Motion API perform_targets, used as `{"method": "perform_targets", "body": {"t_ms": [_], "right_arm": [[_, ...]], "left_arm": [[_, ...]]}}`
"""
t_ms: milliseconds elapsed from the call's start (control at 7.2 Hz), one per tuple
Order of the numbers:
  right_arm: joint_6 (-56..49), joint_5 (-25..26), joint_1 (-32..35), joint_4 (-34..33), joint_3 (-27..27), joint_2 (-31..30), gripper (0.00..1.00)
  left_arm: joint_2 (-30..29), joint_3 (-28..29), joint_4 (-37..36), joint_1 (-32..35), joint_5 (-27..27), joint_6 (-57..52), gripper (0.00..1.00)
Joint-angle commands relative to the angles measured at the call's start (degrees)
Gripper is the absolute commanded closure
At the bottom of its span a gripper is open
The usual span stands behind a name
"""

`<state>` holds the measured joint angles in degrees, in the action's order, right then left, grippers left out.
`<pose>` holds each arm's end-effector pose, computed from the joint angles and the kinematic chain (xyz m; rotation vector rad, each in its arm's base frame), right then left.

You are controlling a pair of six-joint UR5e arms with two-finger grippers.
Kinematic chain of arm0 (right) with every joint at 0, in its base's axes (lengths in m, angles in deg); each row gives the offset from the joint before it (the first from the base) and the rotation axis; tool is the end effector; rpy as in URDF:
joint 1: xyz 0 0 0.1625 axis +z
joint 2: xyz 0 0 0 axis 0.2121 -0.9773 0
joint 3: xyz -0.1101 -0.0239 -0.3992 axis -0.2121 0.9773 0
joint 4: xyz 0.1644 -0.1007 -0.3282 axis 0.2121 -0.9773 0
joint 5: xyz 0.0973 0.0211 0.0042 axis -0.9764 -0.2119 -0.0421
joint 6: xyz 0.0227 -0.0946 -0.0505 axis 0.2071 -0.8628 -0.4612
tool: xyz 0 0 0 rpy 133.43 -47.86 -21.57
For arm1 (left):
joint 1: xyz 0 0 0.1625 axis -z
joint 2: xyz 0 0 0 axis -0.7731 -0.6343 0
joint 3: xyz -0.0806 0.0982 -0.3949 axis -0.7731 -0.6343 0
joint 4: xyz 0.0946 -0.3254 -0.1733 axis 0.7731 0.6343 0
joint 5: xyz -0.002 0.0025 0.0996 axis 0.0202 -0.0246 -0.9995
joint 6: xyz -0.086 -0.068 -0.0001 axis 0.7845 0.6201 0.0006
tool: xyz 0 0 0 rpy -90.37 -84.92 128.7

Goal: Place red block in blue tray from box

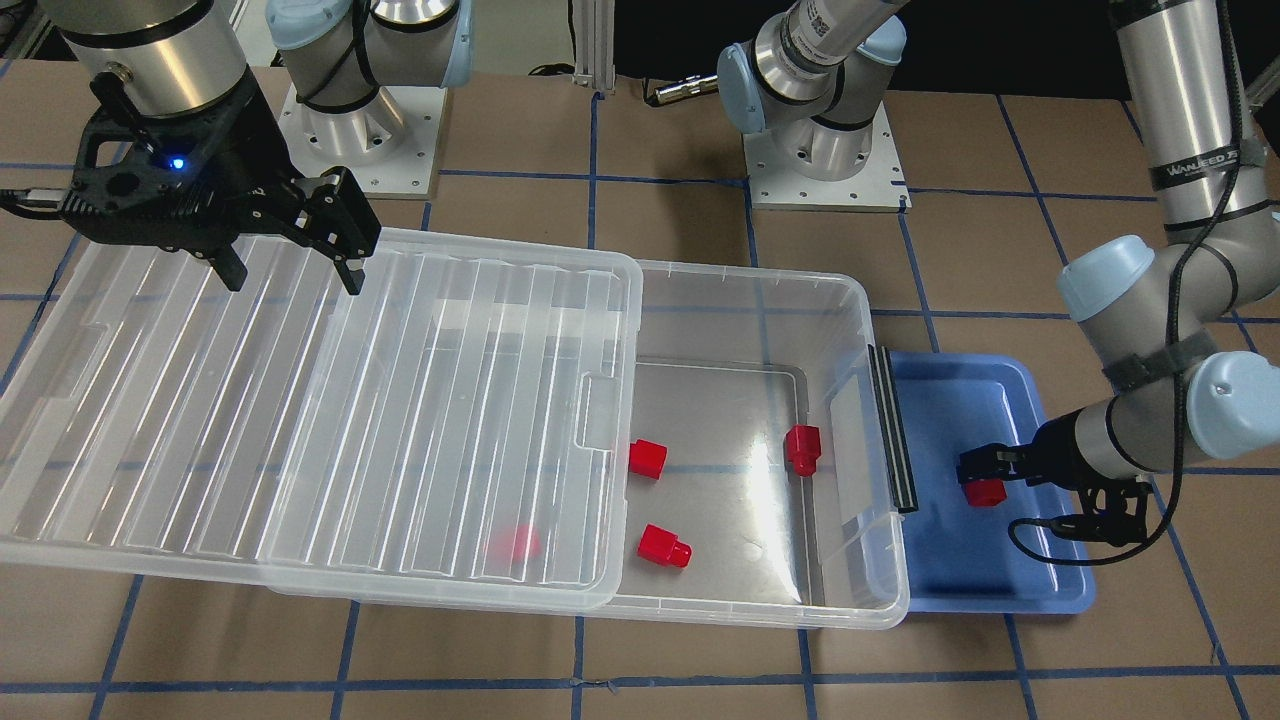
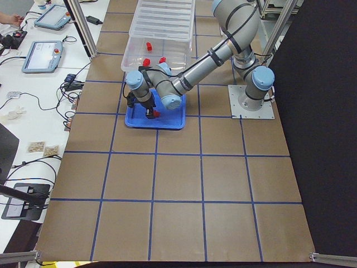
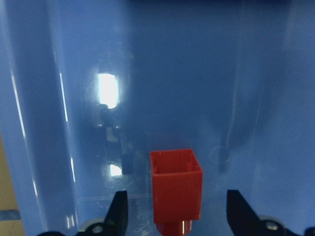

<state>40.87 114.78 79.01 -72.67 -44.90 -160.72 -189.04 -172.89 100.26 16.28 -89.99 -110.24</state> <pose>0.1492 -0.4891 0.4957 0.0927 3.0832 -0.1596 0.0996 -0.5786 0.2231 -0.0083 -3.0436 -0.2423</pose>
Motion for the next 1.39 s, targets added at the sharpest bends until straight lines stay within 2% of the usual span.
{"method": "perform_targets", "body": {"t_ms": [0, 278, 417, 556, 833, 1250], "right_arm": [[0.08, -0.36, -0.02, 0.01, -0.09, 0.00, 0.00], [0.25, -0.45, -0.02, -0.08, -0.09, 0.00, 0.00], [0.25, -0.45, -0.02, -0.08, -0.09, 0.00, 0.00], [0.34, -0.54, -0.02, -0.08, -0.09, 0.00, 0.00], [0.43, -0.54, -0.02, -0.08, -0.09, 0.00, 0.00], [0.43, -0.45, -0.02, -0.08, -0.18, 0.00, 0.00]], "left_arm": [[5.93, 5.43, 8.64, 1.11, 0.00, 2.91, 0.00], [11.02, 14.04, 22.96, 3.38, 0.44, 6.76, 0.00], [14.01, 16.08, 26.76, 6.36, -0.08, 9.49, 0.00], [16.30, 16.10, 27.06, 10.30, 0.17, 11.78, 0.00], [15.89, 15.92, 26.46, 16.82, 0.17, 18.11, 0.00], [20.88, 12.51, 26.80, 20.10, -0.18, 18.22, 0.00]]}}
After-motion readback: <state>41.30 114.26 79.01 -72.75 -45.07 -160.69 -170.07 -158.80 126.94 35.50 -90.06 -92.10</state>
